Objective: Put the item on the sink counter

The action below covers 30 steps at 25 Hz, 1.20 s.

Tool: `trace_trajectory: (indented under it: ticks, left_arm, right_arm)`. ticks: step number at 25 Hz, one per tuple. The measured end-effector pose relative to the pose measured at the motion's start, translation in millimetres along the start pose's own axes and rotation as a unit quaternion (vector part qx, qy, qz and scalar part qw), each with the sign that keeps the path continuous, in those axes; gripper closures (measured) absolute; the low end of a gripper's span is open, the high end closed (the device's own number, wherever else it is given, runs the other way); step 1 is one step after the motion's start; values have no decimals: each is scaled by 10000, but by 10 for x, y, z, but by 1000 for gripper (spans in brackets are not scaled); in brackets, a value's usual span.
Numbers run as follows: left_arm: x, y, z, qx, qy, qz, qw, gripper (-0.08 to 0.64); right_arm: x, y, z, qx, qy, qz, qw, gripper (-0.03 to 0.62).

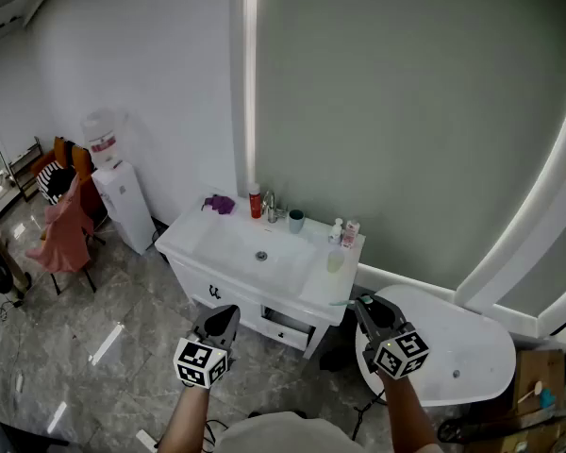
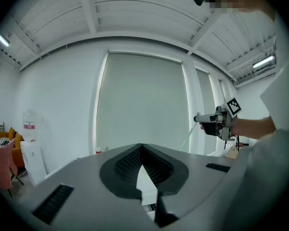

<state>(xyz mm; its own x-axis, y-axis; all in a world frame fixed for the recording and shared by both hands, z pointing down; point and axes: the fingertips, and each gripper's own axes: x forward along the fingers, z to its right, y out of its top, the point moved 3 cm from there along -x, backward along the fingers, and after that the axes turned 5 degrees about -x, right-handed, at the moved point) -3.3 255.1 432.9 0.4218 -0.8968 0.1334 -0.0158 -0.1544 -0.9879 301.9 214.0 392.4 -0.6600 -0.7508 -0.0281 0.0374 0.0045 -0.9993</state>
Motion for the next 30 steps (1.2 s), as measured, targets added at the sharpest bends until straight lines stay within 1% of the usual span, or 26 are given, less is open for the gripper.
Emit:
trace_trajectory:
  ticks: [9, 17, 23, 30]
  left_arm:
    - [107, 27, -52, 11, -61, -1, 10000, 554]
    - [121, -18, -139, -69, -99, -49, 9999, 554]
    - [50, -184, -196, -182, -218, -178, 9994, 552]
    - [-58, -380, -310, -272, -350, -308, 9985, 554]
  right_arm:
    - [118, 50, 6, -59, 26, 49, 10000, 518]
    - [194, -12, -38, -27, -11, -55, 10000, 518]
    - [203, -141, -190, 49, -82, -182, 9998, 518]
    - [246, -297, -441, 27, -133, -373, 9992, 518]
